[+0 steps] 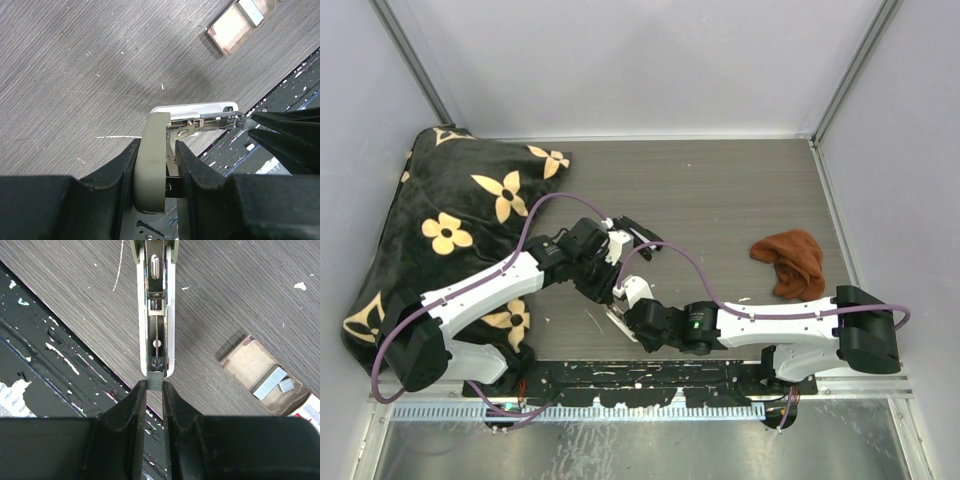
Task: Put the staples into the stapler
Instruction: Install the staple into the stapler.
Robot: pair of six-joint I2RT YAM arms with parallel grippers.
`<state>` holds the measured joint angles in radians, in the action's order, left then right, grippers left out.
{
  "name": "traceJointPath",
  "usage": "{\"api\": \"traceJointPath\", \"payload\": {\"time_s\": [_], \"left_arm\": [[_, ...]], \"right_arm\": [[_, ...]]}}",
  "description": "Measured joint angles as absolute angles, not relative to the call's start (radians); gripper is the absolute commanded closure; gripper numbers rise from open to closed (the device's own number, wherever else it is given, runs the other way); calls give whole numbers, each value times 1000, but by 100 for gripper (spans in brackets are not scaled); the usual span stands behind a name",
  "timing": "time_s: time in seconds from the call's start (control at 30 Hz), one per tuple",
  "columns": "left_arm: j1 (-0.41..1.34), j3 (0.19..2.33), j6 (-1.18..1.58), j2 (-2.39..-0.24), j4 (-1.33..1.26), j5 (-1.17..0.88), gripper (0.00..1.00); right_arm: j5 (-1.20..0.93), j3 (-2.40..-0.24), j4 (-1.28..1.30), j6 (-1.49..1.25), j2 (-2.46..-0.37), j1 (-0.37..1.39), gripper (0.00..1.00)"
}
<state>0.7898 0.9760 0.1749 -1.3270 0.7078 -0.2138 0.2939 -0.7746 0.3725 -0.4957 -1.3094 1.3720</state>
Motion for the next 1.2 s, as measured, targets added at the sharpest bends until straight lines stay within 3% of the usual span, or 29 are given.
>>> {"api": "traceJointPath", "payload": {"time_s": [1.2], "left_arm": [[790,976,175,-1327,706,-214,100]], "right_arm": [[276,-780,385,-505,-1340,1349,82]]}}
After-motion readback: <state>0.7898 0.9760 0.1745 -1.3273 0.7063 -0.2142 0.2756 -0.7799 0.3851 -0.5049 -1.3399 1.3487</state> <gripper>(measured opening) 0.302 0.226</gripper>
